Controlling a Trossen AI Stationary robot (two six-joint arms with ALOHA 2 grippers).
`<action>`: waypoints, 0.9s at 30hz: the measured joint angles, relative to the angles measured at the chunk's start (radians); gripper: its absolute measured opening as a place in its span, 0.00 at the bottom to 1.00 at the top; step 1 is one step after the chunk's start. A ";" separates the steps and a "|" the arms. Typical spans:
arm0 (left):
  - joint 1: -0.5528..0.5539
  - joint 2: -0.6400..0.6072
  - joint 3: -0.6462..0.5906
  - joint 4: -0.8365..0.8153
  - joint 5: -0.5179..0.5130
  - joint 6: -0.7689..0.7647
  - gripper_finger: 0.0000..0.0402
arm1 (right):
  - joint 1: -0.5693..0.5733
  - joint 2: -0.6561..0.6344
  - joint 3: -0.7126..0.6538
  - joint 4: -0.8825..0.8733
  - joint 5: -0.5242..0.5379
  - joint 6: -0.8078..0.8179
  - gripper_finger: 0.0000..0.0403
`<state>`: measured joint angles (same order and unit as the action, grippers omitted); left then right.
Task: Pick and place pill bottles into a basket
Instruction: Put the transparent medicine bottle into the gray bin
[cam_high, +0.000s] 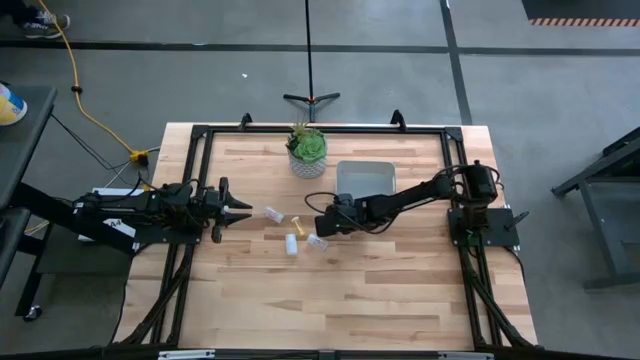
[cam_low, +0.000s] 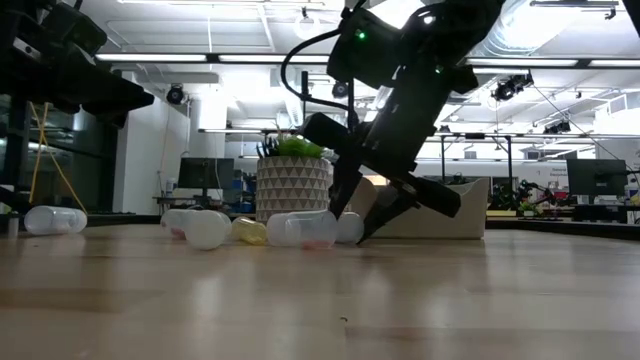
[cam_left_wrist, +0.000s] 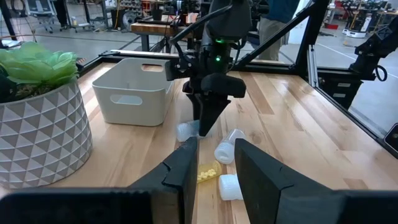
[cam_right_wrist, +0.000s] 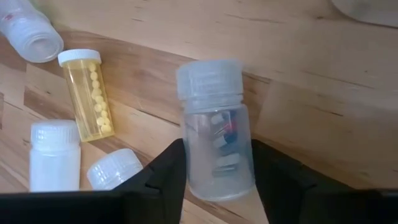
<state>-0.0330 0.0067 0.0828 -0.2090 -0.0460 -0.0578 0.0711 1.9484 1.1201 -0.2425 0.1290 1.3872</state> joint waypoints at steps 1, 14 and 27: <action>0.000 0.000 0.000 0.000 0.000 0.000 0.36 | 0.000 0.000 0.000 0.000 0.002 0.000 0.36; 0.000 0.000 0.000 0.000 0.000 0.000 0.36 | -0.004 0.002 -0.006 0.061 0.020 -0.016 0.37; 0.000 0.000 0.000 0.000 0.000 0.000 0.36 | -0.004 -0.114 -0.006 0.162 0.110 -0.038 0.34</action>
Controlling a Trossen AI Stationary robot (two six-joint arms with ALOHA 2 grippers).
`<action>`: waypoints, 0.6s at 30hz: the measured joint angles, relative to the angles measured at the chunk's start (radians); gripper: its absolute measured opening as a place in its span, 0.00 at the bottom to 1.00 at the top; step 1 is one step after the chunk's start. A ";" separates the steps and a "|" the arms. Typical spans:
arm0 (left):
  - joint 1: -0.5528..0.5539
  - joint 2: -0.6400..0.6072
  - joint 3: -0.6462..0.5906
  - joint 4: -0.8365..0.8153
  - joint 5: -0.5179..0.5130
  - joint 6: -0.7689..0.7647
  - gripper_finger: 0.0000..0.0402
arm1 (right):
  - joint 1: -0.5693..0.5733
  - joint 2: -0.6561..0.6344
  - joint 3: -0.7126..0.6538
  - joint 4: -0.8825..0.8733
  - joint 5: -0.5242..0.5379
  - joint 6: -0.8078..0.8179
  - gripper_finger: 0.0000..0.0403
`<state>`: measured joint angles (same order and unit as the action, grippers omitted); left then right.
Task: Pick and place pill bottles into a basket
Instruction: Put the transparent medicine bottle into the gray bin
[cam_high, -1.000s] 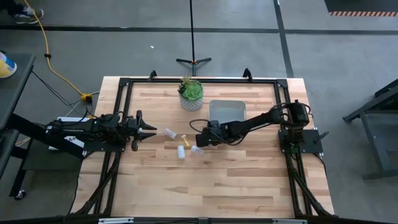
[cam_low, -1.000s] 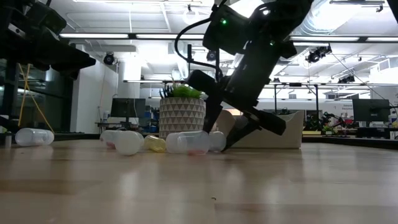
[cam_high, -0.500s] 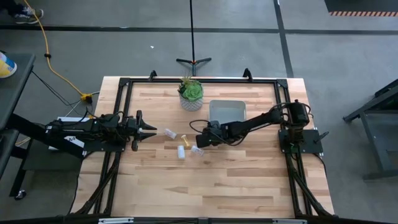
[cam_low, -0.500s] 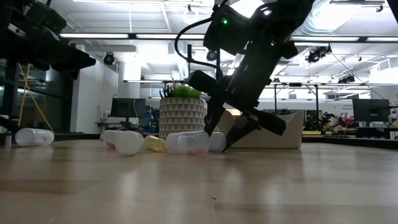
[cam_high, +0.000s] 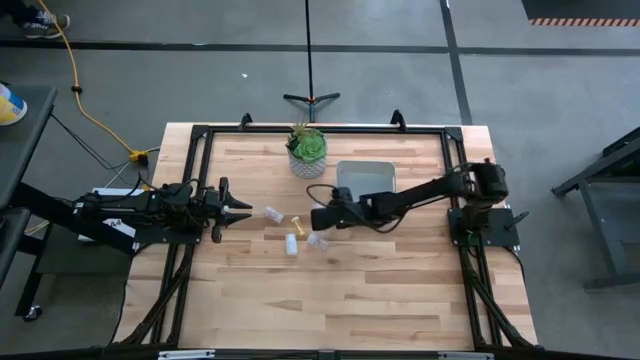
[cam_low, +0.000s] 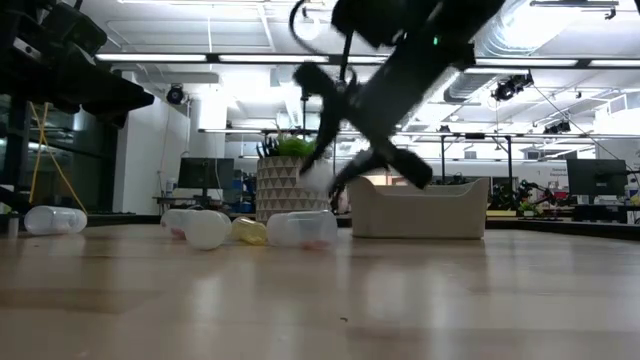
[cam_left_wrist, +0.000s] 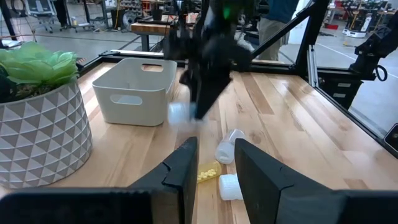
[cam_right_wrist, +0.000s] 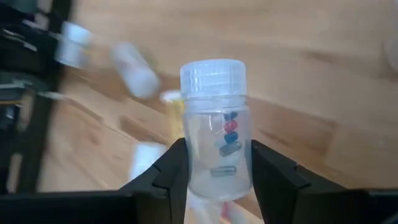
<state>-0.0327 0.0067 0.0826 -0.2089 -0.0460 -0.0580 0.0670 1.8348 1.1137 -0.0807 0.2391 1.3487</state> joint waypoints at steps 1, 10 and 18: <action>0.000 0.000 0.000 0.000 0.000 0.000 0.36 | 0.000 -0.022 0.000 0.000 0.016 -0.008 0.34; 0.000 0.000 0.000 0.000 0.000 0.000 0.36 | -0.018 -0.248 0.002 -0.165 0.199 -0.103 0.33; 0.000 0.000 0.000 0.000 -0.017 0.000 0.36 | -0.100 -0.307 0.003 -0.554 0.162 -0.027 0.34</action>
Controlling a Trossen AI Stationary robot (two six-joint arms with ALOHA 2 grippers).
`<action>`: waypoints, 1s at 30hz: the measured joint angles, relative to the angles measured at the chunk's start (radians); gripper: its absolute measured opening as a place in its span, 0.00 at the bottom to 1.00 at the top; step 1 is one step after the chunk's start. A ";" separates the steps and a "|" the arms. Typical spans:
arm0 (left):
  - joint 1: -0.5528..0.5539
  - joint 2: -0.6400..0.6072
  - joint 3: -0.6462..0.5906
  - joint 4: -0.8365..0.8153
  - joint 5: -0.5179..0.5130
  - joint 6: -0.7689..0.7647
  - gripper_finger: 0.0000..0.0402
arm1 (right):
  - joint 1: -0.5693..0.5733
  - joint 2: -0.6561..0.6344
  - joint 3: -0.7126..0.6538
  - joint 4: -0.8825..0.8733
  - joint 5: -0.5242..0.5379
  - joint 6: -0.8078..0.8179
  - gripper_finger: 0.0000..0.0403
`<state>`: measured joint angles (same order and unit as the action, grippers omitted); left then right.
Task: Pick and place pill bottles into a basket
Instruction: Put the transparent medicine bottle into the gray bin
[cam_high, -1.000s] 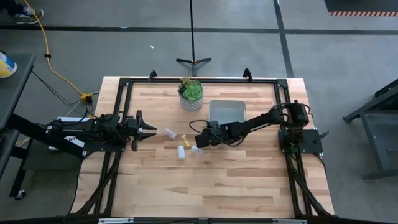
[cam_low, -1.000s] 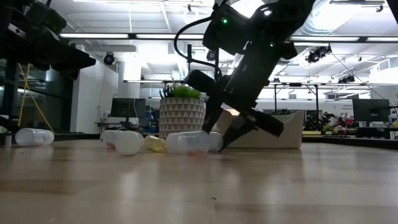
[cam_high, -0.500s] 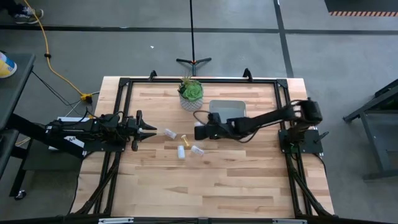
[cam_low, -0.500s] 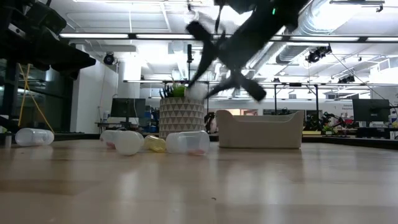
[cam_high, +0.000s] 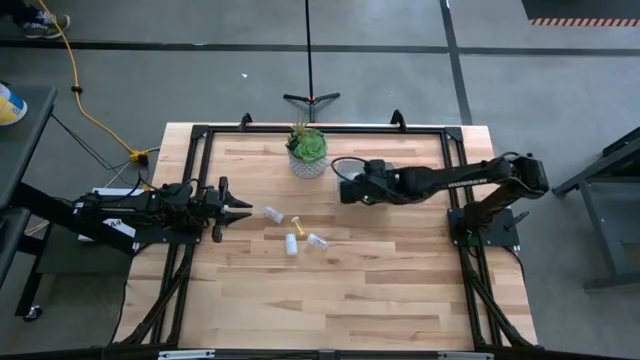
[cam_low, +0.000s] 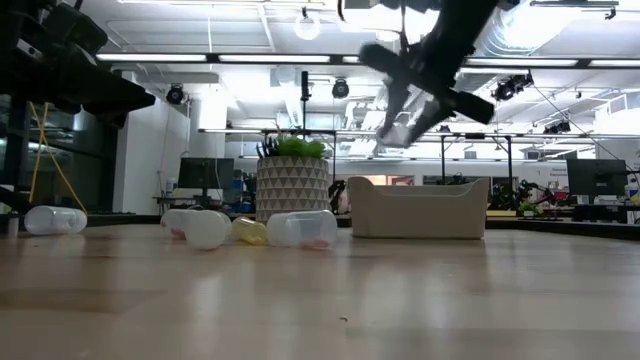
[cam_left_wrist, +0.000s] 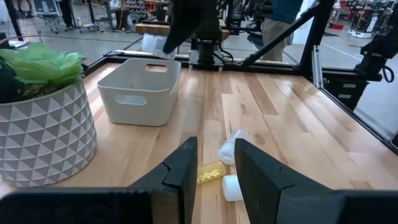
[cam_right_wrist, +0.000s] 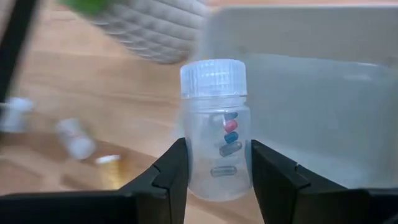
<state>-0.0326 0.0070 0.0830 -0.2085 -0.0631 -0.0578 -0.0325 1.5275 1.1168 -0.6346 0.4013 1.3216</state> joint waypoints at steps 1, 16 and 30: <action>0.000 0.000 0.000 0.000 -0.001 0.000 0.36 | -0.012 0.004 0.000 -0.025 -0.011 0.013 0.34; 0.000 0.000 0.000 0.002 -0.011 0.000 0.36 | -0.173 0.118 0.000 -0.132 -0.151 0.016 0.34; 0.000 0.000 0.000 0.002 -0.011 0.000 0.36 | -0.204 0.230 0.000 -0.107 -0.207 0.013 0.37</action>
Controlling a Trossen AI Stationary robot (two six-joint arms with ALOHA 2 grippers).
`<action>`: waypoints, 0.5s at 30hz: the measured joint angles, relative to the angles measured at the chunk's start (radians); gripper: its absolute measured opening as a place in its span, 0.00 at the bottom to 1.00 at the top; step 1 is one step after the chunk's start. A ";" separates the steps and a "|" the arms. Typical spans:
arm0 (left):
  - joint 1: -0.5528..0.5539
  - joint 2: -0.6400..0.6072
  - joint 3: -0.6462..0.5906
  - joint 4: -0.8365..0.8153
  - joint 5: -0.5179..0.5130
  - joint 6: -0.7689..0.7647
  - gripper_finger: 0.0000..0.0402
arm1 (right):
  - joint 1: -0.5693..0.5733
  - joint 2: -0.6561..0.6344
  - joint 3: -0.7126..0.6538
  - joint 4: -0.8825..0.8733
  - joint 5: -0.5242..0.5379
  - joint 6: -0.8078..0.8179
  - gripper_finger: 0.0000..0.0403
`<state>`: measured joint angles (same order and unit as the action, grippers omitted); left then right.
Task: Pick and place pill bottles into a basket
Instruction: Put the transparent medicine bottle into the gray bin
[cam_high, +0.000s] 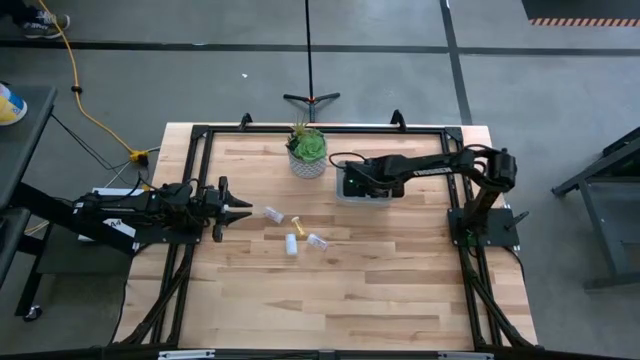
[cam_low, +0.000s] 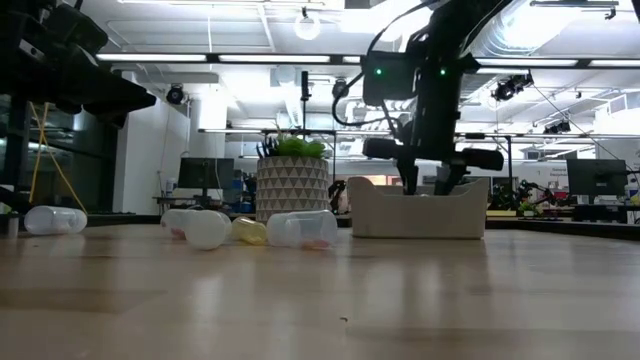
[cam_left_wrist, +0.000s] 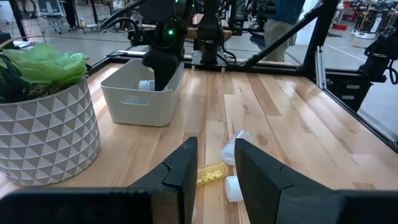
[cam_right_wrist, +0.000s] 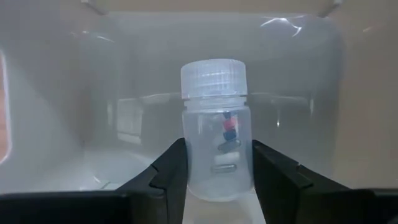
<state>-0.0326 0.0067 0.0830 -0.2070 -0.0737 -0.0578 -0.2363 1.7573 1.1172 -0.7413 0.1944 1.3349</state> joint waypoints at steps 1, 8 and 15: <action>0.000 0.000 0.000 0.000 0.000 0.000 0.36 | 0.000 0.000 0.000 0.005 0.001 0.000 0.38; 0.000 0.000 0.000 0.000 0.000 0.000 0.36 | 0.000 -0.002 0.000 0.008 -0.006 0.000 0.51; 0.000 0.000 0.000 0.000 0.000 0.000 0.36 | 0.004 -0.008 0.000 0.057 0.009 -0.044 0.54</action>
<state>-0.0326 0.0067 0.0830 -0.2070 -0.0734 -0.0582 -0.2323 1.7492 1.1172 -0.6846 0.2033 1.2911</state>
